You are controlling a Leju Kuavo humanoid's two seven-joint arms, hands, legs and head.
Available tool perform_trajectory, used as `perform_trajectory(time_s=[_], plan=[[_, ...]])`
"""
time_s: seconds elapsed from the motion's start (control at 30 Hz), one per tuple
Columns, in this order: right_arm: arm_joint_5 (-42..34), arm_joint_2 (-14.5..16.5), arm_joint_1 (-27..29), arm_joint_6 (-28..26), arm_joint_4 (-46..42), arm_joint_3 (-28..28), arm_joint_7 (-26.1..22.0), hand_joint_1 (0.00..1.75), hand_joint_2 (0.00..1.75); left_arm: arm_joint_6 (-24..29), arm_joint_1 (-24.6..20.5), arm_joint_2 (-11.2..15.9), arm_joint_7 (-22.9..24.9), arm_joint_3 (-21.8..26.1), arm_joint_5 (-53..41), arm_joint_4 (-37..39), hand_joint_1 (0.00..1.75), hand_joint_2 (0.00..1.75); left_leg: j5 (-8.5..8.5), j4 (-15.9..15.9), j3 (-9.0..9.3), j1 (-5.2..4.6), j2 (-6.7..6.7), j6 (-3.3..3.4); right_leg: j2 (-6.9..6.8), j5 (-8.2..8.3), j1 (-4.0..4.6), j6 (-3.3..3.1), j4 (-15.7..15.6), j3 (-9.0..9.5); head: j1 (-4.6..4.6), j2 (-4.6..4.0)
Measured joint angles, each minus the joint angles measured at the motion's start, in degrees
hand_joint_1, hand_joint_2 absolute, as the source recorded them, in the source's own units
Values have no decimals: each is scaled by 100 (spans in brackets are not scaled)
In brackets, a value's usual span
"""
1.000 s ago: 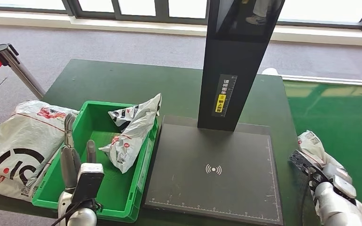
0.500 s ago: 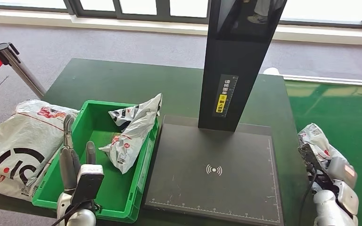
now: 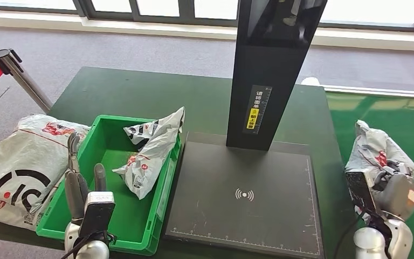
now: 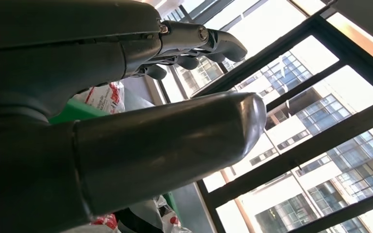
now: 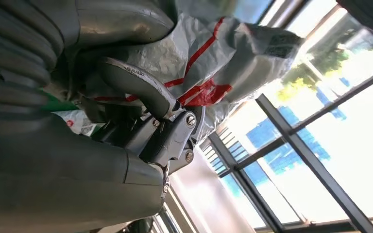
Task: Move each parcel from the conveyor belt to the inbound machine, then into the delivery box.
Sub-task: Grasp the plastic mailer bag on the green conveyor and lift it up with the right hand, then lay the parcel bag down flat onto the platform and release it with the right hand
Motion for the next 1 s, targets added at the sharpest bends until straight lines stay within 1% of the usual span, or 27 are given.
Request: perform_trajectory(time_s=[0.07, 0.17, 0.27, 0.4, 0.47, 0.57, 0.7, 0.77, 0.9, 1.0], plan=[[-258, 122, 184, 49, -525, 179, -164, 175, 175, 28, -1, 1, -23, 0, 16, 9, 0, 0, 2, -1, -2, 0, -2, -4, 0, 0, 1, 0, 2, -3, 1, 0], [-669, 264, 468, 130, -1278, 592, -356, 175, 175, 50, 2, 1, -46, 0, 22, 17, 0, 0, 2, -2, -8, 0, 5, -6, 5, -1, 1, -2, 2, -3, 1, 0], [-814, 362, 694, 161, -1875, 976, -434, 175, 175, 57, 10, 0, -51, 0, 24, 17, 0, 0, 2, -2, -8, 0, 5, -6, 4, -2, 1, -3, 2, -4, -1, 0], [-919, 416, 840, 243, -2297, 1207, -519, 175, 175, 66, 20, 1, -59, 0, 24, 17, 0, 0, 2, -2, -9, -1, 4, -6, 2, -1, 0, -2, 1, 0, 1, 0], [-1032, 427, 919, 376, -2486, 1342, -649, 175, 175, 73, 33, 1, -78, 0, 24, 11, 0, 0, 2, -1, -10, -2, 6, -6, 3, -1, -1, -2, 1, 1, 2, 0], [-1178, 451, 1043, 610, -2813, 1702, -738, 175, 175, 80, 60, 0, -112, 0, 42, -11, 0, 0, 2, -1, -8, -2, 6, -6, 4, -1, -1, -2, 0, 0, 1, 0], [-1566, 472, 1135, 1013, -3112, 2144, -724, 175, 175, 100, 95, -1, -154, 0, 110, -21, 0, 0, 2, -2, -6, -1, 4, -6, 2, -2, 1, -3, 1, -1, 0, 0], [-1742, 476, 1169, 1213, -3184, 2301, -622, 175, 175, 132, 113, -2, -174, -1, 150, -28, 0, 0, 2, -2, -6, 0, 5, -6, 3, -2, 1, -3, 1, -1, 1, 0], [-1940, 476, 1212, 1451, -3188, 2507, -462, 175, 175, 153, 126, -2, -184, -2, 208, -56, 0, 0, 2, -2, -6, -1, 6, -6, 3, -2, 1, -3, 1, 0, 0, 0], [-2019, 477, 1214, 1659, -3095, 2563, -194, 175, 175, 162, 129, -4, -170, -2, 209, -62, 0, 0, 2, -2, -6, -1, 7, -6, 3, -2, 1, -3, 0, 1, 1, 0]])
